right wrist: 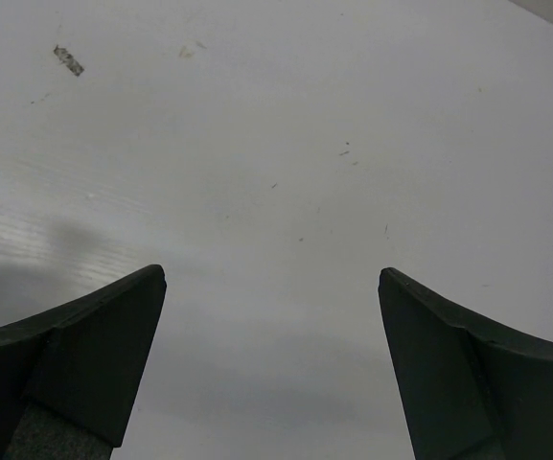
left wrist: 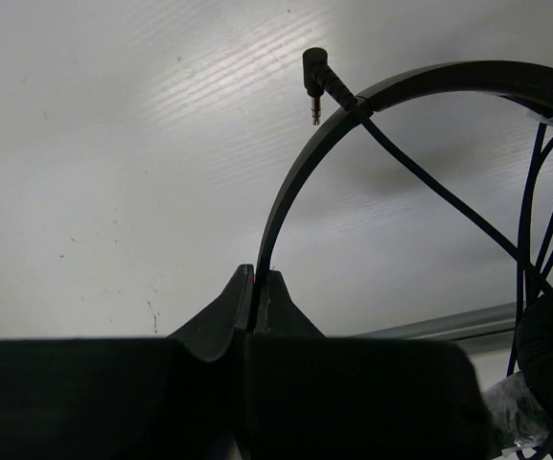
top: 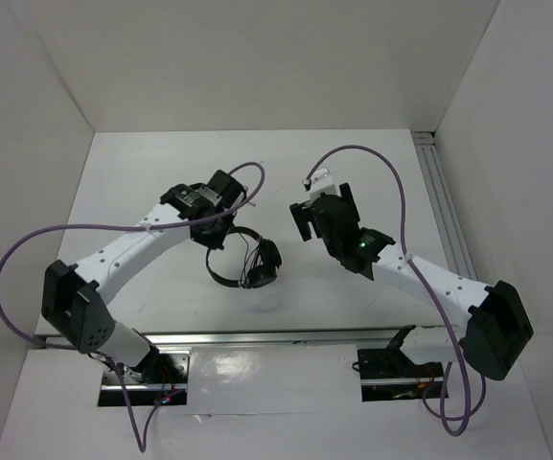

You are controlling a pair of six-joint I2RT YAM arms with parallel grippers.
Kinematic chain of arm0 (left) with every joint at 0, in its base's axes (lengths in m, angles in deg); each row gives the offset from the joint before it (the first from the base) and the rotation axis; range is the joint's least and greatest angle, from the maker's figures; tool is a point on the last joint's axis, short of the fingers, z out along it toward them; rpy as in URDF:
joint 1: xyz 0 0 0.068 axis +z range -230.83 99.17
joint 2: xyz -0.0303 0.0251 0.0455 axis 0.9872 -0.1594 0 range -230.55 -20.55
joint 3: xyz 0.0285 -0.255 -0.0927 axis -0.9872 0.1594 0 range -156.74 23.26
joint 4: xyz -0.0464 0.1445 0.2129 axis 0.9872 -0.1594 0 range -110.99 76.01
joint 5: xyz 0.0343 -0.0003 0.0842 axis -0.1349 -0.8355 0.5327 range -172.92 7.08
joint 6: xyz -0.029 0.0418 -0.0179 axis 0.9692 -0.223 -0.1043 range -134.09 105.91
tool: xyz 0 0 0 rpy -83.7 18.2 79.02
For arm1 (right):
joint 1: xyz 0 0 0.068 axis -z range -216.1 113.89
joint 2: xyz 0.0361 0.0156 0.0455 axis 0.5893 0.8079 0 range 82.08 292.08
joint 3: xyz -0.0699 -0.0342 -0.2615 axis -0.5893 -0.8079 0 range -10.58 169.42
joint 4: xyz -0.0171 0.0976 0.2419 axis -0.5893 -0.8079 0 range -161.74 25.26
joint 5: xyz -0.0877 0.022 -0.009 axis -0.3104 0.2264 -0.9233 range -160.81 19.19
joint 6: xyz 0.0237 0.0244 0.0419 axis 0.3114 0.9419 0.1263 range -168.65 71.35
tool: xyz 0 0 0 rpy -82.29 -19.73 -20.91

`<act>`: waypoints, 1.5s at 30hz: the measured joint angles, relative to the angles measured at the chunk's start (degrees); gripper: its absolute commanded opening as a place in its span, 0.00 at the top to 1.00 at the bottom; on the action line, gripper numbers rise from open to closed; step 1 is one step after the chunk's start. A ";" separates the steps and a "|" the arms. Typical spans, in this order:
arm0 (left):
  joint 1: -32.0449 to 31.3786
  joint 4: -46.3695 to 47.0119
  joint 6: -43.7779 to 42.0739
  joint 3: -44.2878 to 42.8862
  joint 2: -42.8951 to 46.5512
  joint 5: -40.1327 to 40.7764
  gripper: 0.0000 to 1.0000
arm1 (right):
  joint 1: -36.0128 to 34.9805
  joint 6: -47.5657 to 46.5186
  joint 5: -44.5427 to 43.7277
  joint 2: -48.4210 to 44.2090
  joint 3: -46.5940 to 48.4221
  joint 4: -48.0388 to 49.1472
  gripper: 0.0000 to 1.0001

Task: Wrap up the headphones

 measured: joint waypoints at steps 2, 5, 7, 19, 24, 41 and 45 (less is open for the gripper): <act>-0.70 0.00 0.00 0.00 -3.39 0.63 1.00 | 0.83 1.01 0.55 -0.02 0.00 -0.09 0.01; -0.57 0.55 -0.04 -0.61 -7.26 0.35 1.00 | 0.90 2.64 2.49 -0.83 0.00 -0.22 0.01; 0.63 1.62 0.07 -1.55 -8.85 -0.63 1.00 | 0.90 3.69 3.89 -2.16 0.00 -0.39 0.01; 2.80 10.10 3.19 -8.17 -17.70 -0.83 1.00 | 0.90 9.14 7.96 -14.34 0.90 -1.86 0.01; 2.78 11.23 4.94 -9.31 -20.52 -1.99 1.00 | 0.90 12.41 8.22 -16.39 2.03 -4.79 0.01; -1.88 12.35 18.60 -40.26 -42.23 -1.40 1.00 | 0.90 20.24 10.16 -23.76 7.69 -11.78 0.01; -2.40 11.69 22.58 -54.77 -55.06 -0.76 1.00 | 0.90 21.27 9.86 -25.70 8.68 -13.09 0.01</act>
